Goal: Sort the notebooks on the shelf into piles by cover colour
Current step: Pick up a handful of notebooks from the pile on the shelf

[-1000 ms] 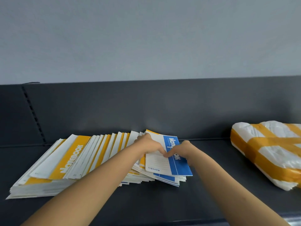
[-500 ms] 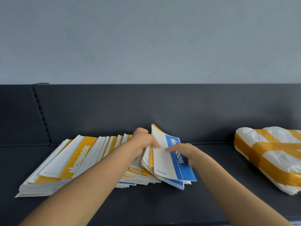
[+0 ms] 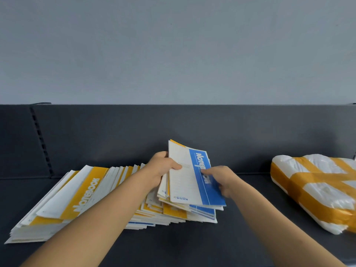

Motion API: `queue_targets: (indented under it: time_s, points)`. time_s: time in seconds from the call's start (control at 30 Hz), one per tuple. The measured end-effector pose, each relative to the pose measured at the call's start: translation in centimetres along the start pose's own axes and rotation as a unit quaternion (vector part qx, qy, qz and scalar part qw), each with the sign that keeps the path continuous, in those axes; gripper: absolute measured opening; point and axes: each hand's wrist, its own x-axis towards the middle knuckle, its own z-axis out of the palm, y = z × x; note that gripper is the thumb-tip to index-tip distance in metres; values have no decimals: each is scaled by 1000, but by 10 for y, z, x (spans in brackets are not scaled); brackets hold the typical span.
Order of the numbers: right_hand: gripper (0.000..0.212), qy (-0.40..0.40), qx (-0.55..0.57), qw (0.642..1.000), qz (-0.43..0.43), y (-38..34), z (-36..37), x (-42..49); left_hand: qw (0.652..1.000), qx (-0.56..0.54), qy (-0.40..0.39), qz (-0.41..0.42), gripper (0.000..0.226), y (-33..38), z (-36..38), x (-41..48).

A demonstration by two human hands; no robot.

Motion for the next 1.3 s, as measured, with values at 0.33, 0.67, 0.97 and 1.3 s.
queue_targets:
  time_s: [0.33,0.67,0.97,1.3]
  points:
    - [16,-117,8,993,-30,-25,40,-16,996,-16,-33,-79,29,-3,-97,-27]
    - [8,-171,-10,984,-41,-31,218,-63,996,1,10,-83,35,-40,-274,-81]
    - [13,-129,22,990,-48,-41,379,-95,996,20,79,-37,33,-66,-423,-108]
    - [18,-146,-16,989,-25,-48,469,-96,991,31,124,-46,42,-95,-501,-101]
